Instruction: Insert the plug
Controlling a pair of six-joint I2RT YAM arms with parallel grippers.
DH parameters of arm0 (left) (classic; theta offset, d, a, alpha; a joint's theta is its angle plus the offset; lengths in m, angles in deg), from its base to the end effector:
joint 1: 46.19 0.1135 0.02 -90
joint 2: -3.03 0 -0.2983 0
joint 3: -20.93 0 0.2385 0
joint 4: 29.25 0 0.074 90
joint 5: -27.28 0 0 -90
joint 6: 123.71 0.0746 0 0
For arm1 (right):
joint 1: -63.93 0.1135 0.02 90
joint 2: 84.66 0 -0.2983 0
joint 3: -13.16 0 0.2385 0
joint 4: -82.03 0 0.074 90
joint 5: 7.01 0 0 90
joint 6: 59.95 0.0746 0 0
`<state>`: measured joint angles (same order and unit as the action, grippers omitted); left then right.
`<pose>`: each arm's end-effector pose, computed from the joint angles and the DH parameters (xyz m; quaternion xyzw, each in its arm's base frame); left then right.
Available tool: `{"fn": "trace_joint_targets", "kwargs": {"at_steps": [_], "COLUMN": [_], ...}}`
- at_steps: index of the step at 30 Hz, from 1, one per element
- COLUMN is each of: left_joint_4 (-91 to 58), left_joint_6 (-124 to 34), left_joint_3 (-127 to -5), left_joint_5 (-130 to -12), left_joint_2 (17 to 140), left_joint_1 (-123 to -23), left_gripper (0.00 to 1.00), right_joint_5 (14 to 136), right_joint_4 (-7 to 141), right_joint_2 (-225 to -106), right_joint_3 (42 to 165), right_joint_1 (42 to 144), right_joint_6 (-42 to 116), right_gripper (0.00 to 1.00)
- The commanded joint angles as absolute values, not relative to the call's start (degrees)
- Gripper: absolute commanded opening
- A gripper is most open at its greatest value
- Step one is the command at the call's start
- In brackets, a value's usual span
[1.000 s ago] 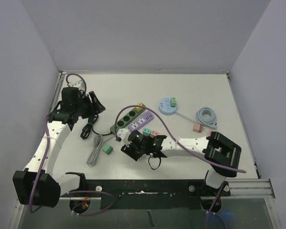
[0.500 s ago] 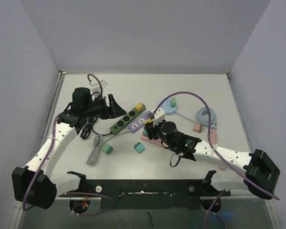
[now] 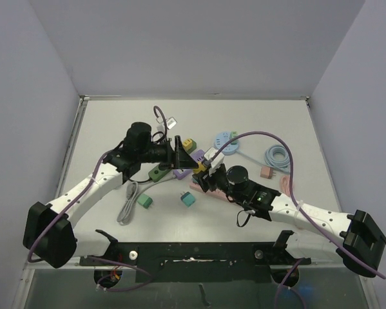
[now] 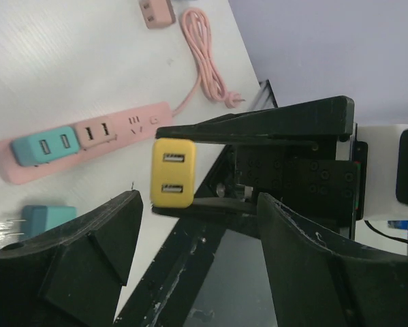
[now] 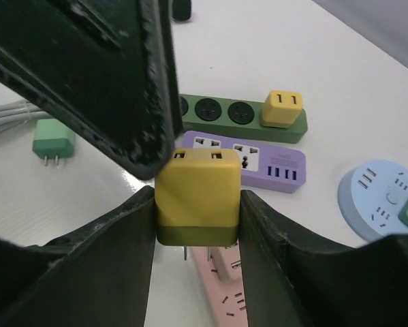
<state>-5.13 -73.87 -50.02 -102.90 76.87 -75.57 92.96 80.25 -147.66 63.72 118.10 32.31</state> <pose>0.2307 -0.1851 0.3285 0.1034 0.8141 -0.5204 0.2360 0.1629 0.2036 0.2917 -0.2961 0.7303 0.2288 0.5715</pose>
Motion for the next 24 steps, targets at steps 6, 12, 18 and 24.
{"fn": "trace_joint_targets", "kwargs": {"at_steps": [6, 12, 18, 24], "left_joint_4": [-11.1, -5.2, -2.6, 1.4], "left_joint_6": [-79.1, -76.1, -73.1, -68.0], "left_joint_3": [-49.1, -50.2, -51.7, -54.2], "left_joint_5": [-106.1, -105.2, -106.0, -104.6], "left_joint_2": [78.9, 81.0, 82.6, 83.7], "left_joint_1": [-77.9, -78.9, -79.9, -79.9], "left_gripper": [0.56, 0.41, 0.32, 0.11], "right_joint_5": [83.5, 84.6, 85.8, 87.8], "right_joint_4": [85.0, 84.3, 83.9, 82.6], "right_joint_2": [-146.8, -148.0, -149.1, -148.9], "right_joint_3": [63.8, 64.8, 65.3, 65.7], "right_joint_1": [117.5, 117.3, 117.1, 116.4], "right_joint_6": [30.0, 29.5, 30.0, 32.8], "right_gripper": [0.38, 0.4, 0.41, 0.56]}}
